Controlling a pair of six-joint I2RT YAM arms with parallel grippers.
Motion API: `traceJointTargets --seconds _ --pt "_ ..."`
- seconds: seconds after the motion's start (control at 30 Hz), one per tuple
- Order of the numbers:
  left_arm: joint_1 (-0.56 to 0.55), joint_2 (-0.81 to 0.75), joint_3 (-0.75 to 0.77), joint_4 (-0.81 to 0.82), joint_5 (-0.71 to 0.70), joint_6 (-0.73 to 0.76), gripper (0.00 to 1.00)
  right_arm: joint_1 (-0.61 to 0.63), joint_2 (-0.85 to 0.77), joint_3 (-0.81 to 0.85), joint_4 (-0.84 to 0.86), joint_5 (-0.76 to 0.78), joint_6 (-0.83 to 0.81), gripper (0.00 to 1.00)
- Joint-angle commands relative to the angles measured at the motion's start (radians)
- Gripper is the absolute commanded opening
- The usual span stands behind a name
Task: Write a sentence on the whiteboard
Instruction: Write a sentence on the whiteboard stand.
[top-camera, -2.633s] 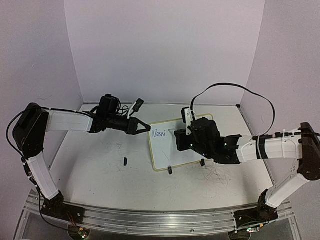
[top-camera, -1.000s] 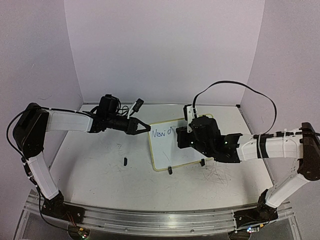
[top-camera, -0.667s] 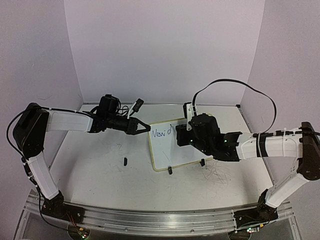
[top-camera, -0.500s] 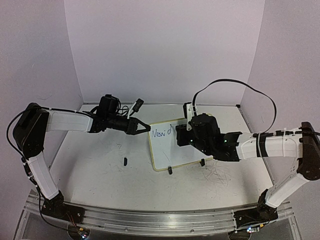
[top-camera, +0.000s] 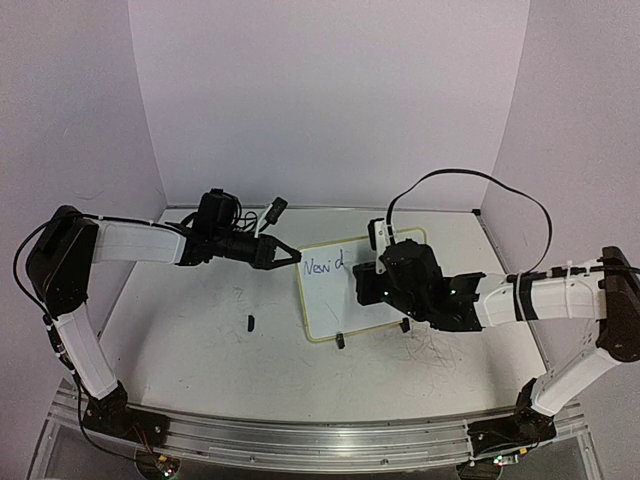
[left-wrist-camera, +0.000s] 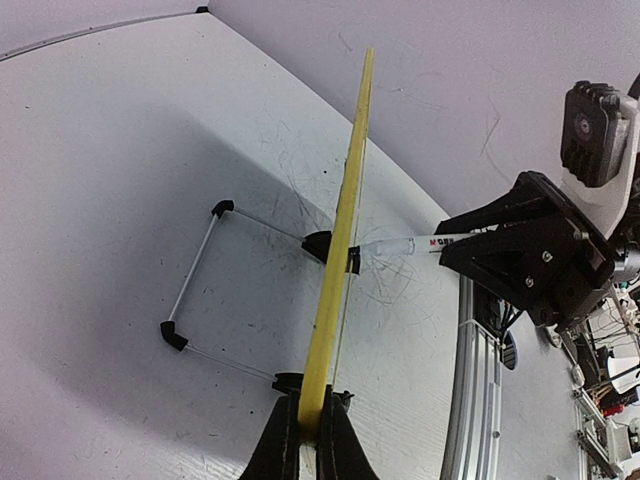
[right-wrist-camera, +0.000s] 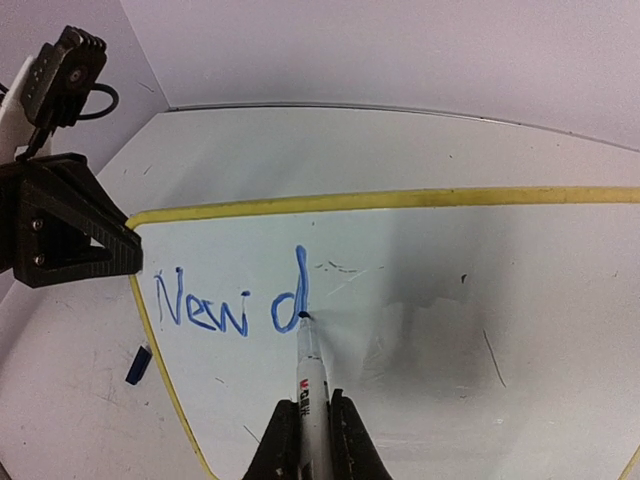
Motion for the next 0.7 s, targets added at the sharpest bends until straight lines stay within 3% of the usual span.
traceJointTargets --seconds 0.0,0.33,0.67 --pt "0.002 0.019 0.004 -0.064 -0.016 0.01 0.0 -0.001 -0.027 -0.023 -0.028 0.009 0.023 0.0" --pt "0.001 0.018 0.005 -0.064 -0.014 0.01 0.0 -0.001 -0.097 -0.017 0.002 -0.006 0.002 0.0" --pt "0.001 0.009 0.002 -0.063 -0.015 0.01 0.0 -0.001 -0.036 0.025 0.012 0.004 -0.012 0.0"
